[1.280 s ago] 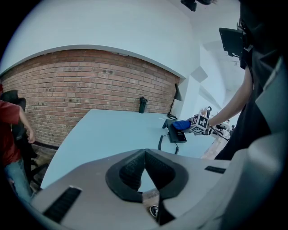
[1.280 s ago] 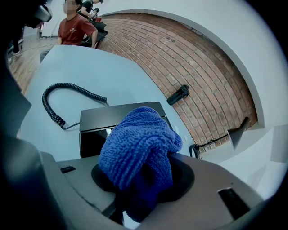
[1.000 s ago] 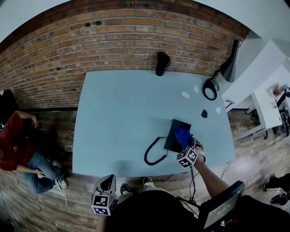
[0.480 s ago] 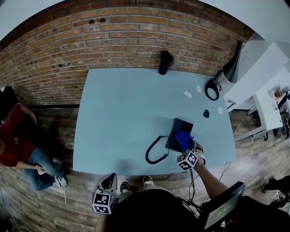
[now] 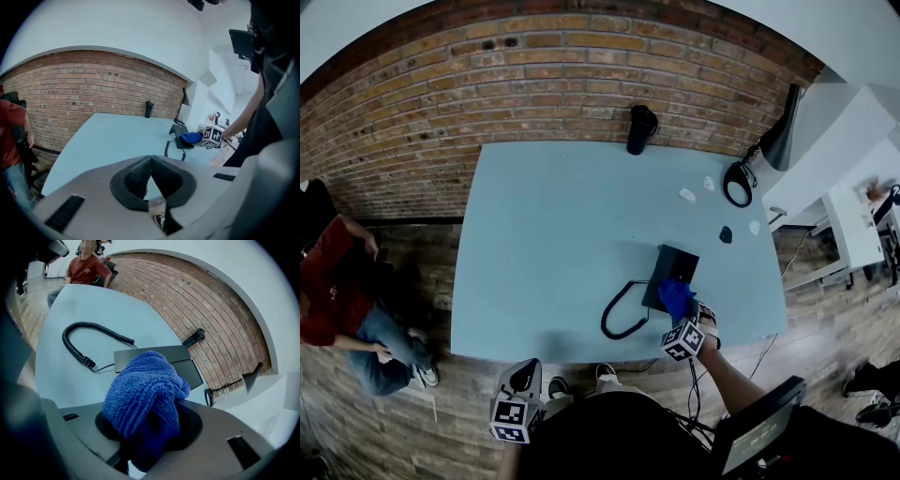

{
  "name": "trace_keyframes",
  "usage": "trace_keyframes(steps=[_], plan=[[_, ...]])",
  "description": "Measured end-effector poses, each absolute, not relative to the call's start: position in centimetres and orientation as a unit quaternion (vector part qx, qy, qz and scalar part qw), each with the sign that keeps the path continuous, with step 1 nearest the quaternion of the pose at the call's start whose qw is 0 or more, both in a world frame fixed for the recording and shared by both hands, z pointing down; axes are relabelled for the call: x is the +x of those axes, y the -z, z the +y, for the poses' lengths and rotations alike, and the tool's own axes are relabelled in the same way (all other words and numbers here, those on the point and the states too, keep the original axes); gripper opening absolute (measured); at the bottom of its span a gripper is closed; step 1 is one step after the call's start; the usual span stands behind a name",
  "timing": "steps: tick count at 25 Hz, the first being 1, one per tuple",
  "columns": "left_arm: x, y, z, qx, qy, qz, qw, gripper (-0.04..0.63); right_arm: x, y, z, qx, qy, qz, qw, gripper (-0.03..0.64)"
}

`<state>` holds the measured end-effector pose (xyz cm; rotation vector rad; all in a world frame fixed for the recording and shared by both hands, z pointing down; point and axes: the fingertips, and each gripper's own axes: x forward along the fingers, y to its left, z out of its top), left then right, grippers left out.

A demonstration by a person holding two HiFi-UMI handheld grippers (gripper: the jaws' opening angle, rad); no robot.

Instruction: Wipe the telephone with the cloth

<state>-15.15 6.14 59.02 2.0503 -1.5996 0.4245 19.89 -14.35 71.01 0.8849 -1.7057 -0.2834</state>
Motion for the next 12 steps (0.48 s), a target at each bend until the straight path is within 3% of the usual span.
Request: trace_keyframes(steps=[12], plan=[[-15.0, -59.3, 6.5, 0.755, -0.155, -0.584, 0.253, 0.023, 18.7, -73.8, -9.0, 0.325, 0.107, -0.73, 0.592, 0.2]])
